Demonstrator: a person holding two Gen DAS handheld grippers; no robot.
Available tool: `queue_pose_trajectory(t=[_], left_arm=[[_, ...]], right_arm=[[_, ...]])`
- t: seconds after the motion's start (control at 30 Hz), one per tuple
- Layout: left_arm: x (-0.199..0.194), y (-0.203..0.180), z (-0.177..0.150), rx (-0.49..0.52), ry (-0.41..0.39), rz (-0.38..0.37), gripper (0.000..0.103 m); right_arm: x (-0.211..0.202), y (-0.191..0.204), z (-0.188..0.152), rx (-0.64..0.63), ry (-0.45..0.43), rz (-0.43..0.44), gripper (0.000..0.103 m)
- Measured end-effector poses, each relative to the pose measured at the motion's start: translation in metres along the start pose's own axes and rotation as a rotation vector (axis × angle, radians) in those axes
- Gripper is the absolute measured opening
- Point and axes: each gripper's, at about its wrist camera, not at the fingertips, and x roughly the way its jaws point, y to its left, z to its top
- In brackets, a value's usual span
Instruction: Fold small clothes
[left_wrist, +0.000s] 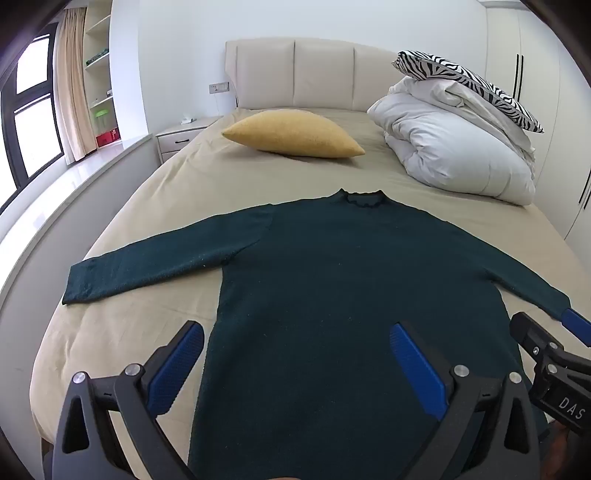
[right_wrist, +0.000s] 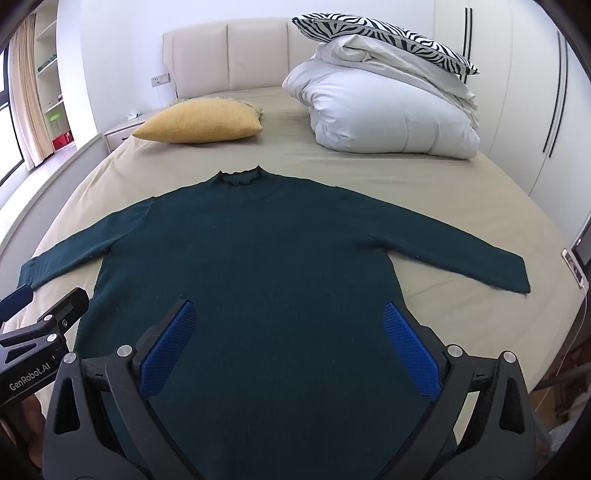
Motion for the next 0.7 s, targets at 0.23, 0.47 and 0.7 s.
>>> queue_pose_trajectory(t=[0.23,0.47,0.7], left_arm=[[-0.003,-0.004,0.0,0.005,-0.003,0.009,0.103],[0.001,0.0,-0.005,-0.007,0.008,0.001,0.103],[0.009,0.006,-0.008,-0.008,0.02,-0.004,0.103]], right_arm=[[0.001,0.0,0.0,-0.007,0.009,-0.002,0.103],[0.007,-0.002,-0.002,-0.008,0.018,-0.001,0.103],[0.009,-0.003,0.0,-0.011,0.031,-0.001,0.103]])
